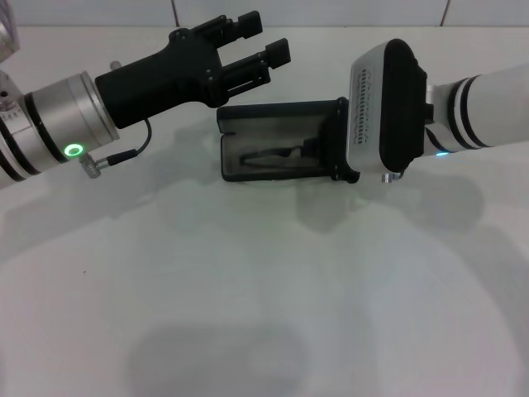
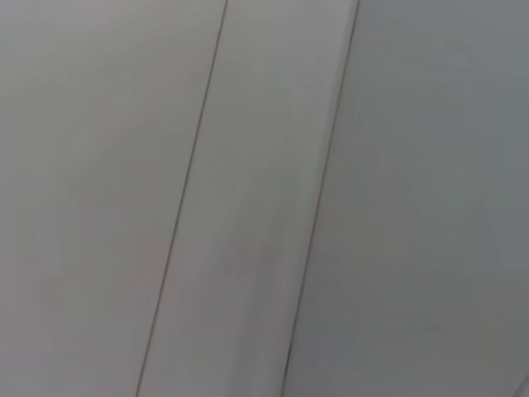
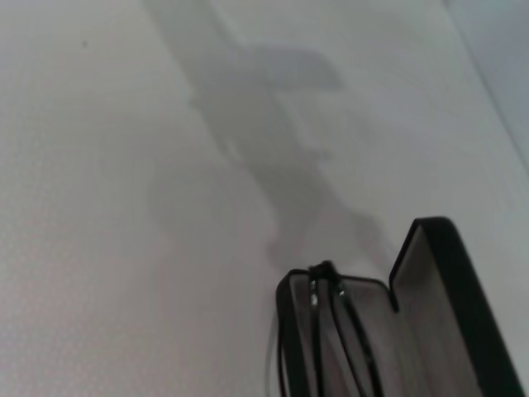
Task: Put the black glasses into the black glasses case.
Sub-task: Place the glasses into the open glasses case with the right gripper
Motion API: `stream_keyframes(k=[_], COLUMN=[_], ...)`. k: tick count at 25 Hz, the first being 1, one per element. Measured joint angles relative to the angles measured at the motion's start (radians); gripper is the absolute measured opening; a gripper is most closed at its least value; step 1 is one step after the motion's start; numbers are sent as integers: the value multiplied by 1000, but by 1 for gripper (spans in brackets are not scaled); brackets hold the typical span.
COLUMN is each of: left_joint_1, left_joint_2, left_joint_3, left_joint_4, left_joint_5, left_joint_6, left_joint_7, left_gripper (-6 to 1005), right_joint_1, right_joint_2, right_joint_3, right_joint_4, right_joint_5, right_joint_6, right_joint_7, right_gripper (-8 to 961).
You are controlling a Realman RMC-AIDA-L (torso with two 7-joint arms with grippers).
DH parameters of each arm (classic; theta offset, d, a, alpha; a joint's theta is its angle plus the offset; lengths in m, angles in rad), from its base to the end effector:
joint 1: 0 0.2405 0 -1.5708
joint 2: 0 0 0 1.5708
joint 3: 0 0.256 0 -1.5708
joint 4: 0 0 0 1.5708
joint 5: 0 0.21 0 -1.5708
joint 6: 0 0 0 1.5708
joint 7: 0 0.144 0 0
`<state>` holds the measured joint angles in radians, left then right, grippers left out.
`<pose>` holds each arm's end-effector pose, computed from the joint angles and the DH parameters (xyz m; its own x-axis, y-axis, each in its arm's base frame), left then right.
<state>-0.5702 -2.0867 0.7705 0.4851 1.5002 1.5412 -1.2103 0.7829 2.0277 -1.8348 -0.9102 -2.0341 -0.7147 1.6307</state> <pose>-0.2171 0.3517 0.0040 0.5613 0.1403 0.8156 0.4638 -0.8696 -0.1695 0.1263 0.4021 -0.0994 0.9421 0.2815 0.1824 0.3308 -0.8692 -0.3674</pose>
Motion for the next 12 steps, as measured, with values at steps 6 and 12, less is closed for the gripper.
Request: stream_keyframes(k=[6, 12], left_joint_1=[2, 6], left_joint_2=[1, 2], left_joint_3=[-1, -2], left_joint_4=[0, 0], left_joint_5=[0, 0], left_joint_6=[0, 4], left_joint_7=[0, 0], left_gripper=[708, 707], right_joint_1=[-32, -57], right_joint_2=[0, 0], right_joint_3=[6, 7], right_joint_4=[-31, -59], right_joint_5=[9, 14], right_joint_6=[20, 34], right_joint_7=[-2, -3], right_gripper=[35, 23])
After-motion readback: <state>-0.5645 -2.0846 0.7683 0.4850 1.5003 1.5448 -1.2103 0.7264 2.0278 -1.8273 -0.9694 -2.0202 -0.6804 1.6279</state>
